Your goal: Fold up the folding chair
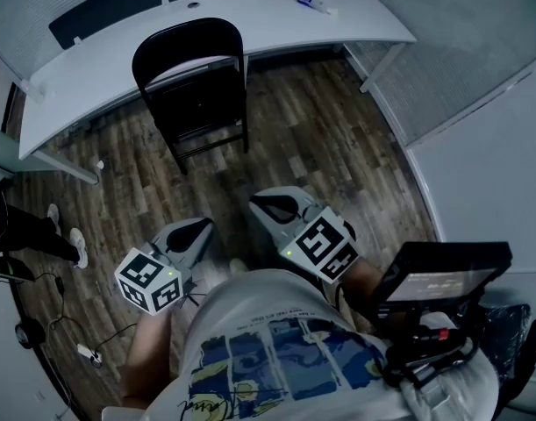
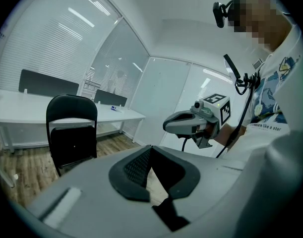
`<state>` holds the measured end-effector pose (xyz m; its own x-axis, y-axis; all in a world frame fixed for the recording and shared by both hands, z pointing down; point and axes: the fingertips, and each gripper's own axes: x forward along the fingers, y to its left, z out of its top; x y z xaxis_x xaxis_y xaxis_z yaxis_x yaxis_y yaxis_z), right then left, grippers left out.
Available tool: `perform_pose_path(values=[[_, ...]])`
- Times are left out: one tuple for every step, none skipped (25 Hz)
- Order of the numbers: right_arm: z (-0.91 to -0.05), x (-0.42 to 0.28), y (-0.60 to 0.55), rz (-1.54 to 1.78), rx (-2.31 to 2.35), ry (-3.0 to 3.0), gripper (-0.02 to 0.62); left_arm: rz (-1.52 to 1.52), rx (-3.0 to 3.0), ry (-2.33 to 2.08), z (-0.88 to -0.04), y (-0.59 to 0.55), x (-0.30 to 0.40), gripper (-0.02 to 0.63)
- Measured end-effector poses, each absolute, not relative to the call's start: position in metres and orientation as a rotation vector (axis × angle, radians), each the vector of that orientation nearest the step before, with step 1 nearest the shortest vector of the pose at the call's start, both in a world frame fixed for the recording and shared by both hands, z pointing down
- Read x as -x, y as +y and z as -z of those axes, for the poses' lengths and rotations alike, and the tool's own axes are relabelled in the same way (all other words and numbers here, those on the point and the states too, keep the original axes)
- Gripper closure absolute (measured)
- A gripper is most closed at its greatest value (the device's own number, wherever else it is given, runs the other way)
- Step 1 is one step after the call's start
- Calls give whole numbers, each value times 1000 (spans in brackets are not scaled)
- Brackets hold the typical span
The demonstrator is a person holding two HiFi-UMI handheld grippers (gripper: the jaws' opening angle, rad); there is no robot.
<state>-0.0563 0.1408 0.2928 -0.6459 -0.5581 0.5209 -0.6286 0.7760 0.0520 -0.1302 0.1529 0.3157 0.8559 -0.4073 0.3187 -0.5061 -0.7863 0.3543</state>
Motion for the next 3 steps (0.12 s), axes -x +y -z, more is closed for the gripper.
perform_pose_path(values=[[-293,58,142,-177,-884,-2447,592,-314,-2598,-676,-316,154,131,603],[-293,59,143,-174,-881,-2449,592,-314,-2598,-678,-316,155,133,603],[-293,61,144,-171,-879,-2450,592,-315,-2598,-681,-316,156,134,603]])
